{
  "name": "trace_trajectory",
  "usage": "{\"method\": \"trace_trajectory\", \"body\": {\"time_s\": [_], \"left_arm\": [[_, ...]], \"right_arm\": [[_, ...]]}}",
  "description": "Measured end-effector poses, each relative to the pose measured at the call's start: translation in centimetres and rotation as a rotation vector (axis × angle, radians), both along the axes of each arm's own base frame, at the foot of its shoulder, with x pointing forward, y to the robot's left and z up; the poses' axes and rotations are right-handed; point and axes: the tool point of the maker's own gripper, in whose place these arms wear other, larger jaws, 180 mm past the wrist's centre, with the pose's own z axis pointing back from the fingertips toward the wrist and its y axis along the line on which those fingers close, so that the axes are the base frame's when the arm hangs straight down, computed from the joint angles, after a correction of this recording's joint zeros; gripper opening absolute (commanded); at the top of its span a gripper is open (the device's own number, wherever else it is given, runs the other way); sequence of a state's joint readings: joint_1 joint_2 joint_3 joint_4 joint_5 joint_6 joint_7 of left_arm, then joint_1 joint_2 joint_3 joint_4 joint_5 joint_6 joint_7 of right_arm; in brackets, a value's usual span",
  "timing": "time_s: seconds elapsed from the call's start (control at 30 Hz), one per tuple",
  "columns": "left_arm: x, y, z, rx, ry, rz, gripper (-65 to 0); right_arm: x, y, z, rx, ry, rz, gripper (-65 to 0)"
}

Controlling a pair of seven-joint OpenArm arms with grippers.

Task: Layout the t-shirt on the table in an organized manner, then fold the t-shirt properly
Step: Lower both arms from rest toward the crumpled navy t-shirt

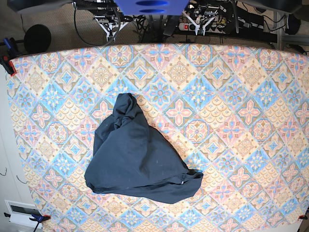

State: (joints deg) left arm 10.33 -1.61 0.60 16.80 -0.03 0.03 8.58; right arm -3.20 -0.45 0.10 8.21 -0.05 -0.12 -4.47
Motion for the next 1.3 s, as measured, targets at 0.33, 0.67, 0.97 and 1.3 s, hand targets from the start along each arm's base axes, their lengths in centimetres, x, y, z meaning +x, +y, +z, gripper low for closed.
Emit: {"method": "trace_trajectory", "body": {"time_s": [0.33,0.67,0.97,1.3], "left_arm": [[0.0,0.1,0.0,0.002,0.000,0.000,-65.0],[-0.2,0.0,0.0,0.000,0.002,0.000,-65.0],[-2.5,2.8,0.9,0.042,-0.016,-0.017,-65.0],[-4.8,7.8,3.6,0.107,-0.067,-0.132,-65.0]], "right_arm": [[0.0,0.0,0.0,0.000,0.000,0.000,-65.0],[-0.1,0.0,0.0,0.000,0.002,0.000,-65.0],[-4.2,-1.6,0.2,-0.018,0.048,0.008,-65.0],[-4.8,-7.4,2.3,-0.107,-0.011,0.056,-65.0]]}}
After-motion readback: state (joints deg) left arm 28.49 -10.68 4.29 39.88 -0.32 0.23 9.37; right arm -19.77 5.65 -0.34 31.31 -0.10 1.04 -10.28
